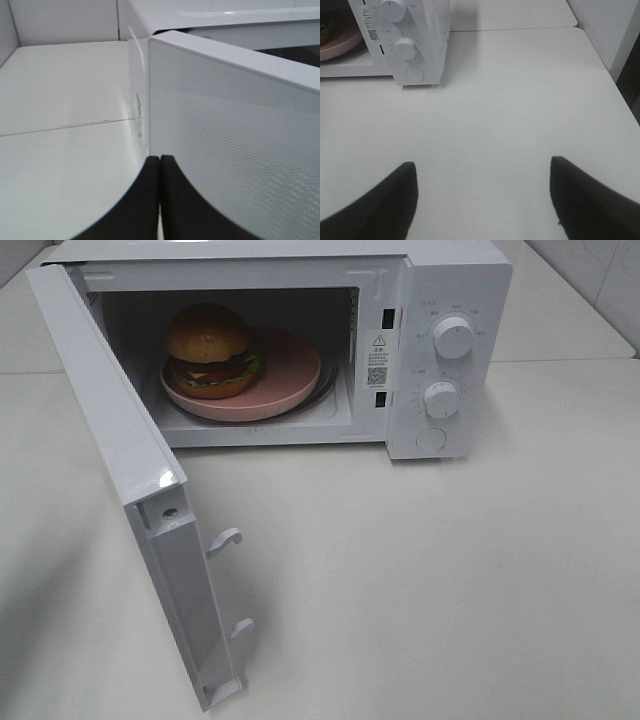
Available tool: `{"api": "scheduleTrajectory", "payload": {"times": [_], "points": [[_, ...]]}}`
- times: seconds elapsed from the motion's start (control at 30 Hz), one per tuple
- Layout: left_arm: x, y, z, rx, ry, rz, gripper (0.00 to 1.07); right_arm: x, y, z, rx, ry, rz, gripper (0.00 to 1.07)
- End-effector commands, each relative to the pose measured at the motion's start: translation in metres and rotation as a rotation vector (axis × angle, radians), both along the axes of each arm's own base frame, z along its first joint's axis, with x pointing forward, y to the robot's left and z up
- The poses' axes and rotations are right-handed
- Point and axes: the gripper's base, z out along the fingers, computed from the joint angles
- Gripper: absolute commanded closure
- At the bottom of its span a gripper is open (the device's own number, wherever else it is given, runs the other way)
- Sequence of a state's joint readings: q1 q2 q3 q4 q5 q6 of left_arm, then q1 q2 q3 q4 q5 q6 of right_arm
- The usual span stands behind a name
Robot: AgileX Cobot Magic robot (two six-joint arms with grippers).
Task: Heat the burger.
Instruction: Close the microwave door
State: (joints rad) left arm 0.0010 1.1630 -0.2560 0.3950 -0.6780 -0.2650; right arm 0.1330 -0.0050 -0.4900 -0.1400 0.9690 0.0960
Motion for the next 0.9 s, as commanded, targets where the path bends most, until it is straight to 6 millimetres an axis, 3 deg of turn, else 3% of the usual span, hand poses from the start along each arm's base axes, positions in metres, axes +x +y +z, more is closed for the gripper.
{"api": "scheduleTrajectory", "payload": {"times": [0.03,0.63,0.9], "points": [[0.007,-0.003,0.003,-0.016,-0.022,-0.031,1.07,-0.004,0.0,0.0,-0.005,-0.034,-0.003,0.37],[0.051,-0.014,-0.009,0.017,0.04,-0.175,1.07,-0.004,0.0,0.0,-0.005,-0.034,-0.003,0.37],[0.056,-0.016,-0.022,-0.002,0.068,-0.197,1.07,-0.004,0.0,0.0,-0.005,-0.034,-0.003,0.37]]}}
